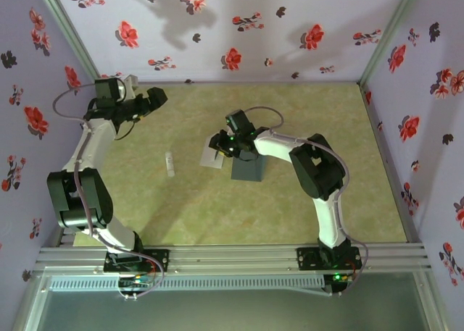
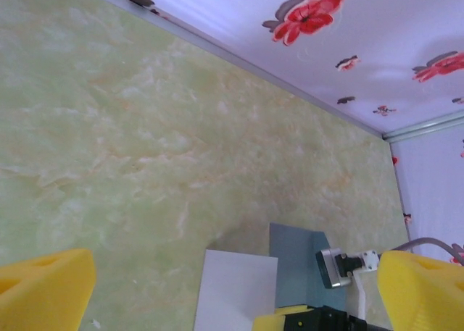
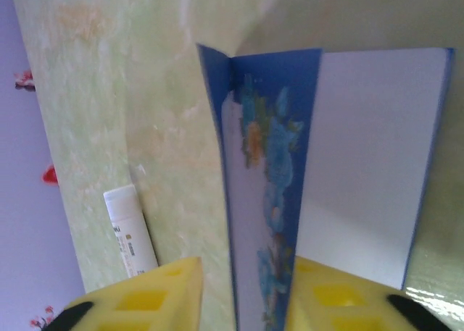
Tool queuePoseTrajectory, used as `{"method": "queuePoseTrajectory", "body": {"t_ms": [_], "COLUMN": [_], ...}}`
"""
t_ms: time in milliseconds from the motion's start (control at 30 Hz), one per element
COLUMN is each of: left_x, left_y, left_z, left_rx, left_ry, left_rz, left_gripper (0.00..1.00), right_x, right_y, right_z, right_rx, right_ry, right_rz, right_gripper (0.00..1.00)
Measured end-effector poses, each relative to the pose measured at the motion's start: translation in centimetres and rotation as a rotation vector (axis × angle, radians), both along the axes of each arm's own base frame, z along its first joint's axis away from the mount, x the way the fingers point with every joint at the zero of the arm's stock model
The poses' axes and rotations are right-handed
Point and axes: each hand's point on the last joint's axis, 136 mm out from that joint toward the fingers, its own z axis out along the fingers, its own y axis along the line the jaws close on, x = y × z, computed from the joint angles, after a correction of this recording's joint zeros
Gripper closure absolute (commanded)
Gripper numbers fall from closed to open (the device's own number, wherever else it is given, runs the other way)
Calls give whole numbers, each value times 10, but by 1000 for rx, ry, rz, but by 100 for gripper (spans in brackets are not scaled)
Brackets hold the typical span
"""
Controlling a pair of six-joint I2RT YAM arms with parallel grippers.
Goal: Place the letter into the envelope and seal it
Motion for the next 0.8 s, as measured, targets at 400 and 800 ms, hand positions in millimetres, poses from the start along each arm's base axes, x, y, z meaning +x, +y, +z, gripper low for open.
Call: {"method": "queuePoseTrajectory", "body": {"t_ms": [400, 800], "left_x": [-1, -4], "left_y": [-13, -24], "left_z": [-7, -15], "left_rx": [2, 8], "left_ry": [14, 27], "left_rz": [-31, -81], "left_gripper": [0, 0], "right_x": [1, 3], "right_y": [6, -1], "right_z": [12, 67], "right_rx": [41, 138], "right_ry": [-30, -112], "right_rz": [30, 56], "right_gripper": [100, 100]}}
